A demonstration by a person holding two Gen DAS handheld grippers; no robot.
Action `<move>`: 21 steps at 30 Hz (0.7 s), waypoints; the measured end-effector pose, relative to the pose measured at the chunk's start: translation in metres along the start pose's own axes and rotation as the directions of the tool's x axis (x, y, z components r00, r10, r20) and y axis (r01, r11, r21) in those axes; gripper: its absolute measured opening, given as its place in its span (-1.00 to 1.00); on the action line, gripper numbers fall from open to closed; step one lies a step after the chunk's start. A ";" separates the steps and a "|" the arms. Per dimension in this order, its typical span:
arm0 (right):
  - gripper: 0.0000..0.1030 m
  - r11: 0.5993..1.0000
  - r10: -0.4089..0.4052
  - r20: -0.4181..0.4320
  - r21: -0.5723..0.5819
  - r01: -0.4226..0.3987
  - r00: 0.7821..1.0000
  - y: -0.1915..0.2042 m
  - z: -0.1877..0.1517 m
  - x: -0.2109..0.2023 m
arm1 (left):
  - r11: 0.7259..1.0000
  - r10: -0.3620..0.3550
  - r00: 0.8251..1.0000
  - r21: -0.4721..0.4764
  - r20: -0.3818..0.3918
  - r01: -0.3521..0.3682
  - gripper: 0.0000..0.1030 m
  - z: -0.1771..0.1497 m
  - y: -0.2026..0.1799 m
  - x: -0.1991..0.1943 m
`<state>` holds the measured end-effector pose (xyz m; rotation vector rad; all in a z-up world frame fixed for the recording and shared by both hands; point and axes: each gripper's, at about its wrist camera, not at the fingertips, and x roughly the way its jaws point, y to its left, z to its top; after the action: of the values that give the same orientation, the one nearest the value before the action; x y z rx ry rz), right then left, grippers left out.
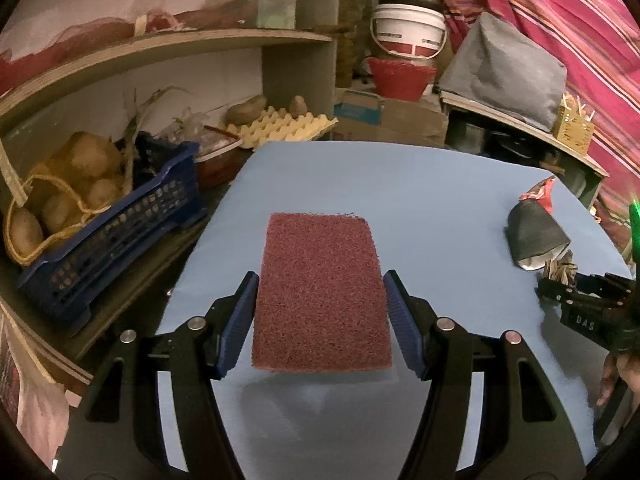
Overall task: Collect trash
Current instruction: 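Grasp the crumpled brown paper with the right tool while the left tool holds the pad, then carry the maroon pad and brown paper over the basket and open both tools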
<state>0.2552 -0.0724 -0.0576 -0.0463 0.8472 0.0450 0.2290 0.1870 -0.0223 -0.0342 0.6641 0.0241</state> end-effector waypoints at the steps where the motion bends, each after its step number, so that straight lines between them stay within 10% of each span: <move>1: -0.21 1.000 0.000 0.004 0.007 0.000 1.000 -0.007 0.000 -0.002 | 1.000 -0.005 1.000 0.001 0.003 0.005 0.20 0.001 -0.004 -0.001; 21: -0.21 0.987 -0.104 0.107 0.137 0.089 0.989 -0.160 0.000 -0.060 | 0.990 -0.120 0.993 0.076 0.018 0.118 0.20 0.017 -0.125 -0.008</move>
<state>0.2246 -0.2338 -0.0090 0.0396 0.7316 -0.0989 0.2378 0.0627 -0.0009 -0.0016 0.6389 -0.1152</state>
